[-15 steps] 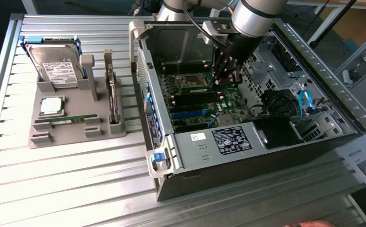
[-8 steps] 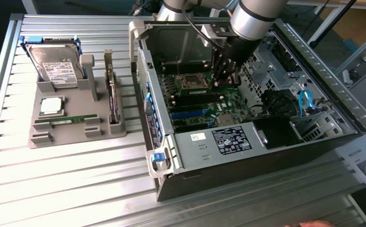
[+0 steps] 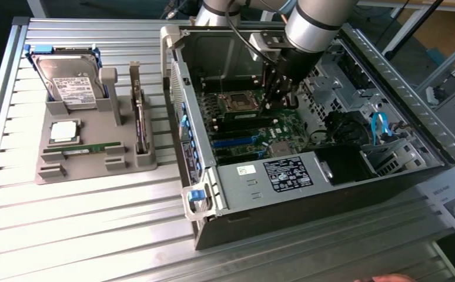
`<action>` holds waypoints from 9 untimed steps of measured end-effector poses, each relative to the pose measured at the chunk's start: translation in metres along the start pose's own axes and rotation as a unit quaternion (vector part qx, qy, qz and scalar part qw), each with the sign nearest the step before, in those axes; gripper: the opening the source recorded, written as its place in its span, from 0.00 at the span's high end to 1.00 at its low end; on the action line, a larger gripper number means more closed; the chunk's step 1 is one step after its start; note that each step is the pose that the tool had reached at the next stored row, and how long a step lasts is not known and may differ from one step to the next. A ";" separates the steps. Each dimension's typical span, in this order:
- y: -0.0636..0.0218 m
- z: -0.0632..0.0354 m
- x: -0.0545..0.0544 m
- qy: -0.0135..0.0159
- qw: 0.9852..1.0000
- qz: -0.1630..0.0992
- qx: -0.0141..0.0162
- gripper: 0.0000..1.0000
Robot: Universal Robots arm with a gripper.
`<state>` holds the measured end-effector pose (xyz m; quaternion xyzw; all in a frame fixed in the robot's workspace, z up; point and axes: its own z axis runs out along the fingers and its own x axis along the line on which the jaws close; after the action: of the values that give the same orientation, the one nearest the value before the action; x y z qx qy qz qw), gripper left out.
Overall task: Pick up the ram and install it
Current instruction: 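Insert the ram into the slot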
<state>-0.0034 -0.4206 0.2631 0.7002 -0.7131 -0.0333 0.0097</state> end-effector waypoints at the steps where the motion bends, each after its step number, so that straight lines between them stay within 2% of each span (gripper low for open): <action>1: 0.0000 0.0006 0.000 0.000 1.000 0.000 0.000 0.88; 9: -0.0001 0.0014 0.000 0.000 1.000 0.000 0.000 0.88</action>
<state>-0.0034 -0.4204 0.2617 0.7002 -0.7131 -0.0334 0.0095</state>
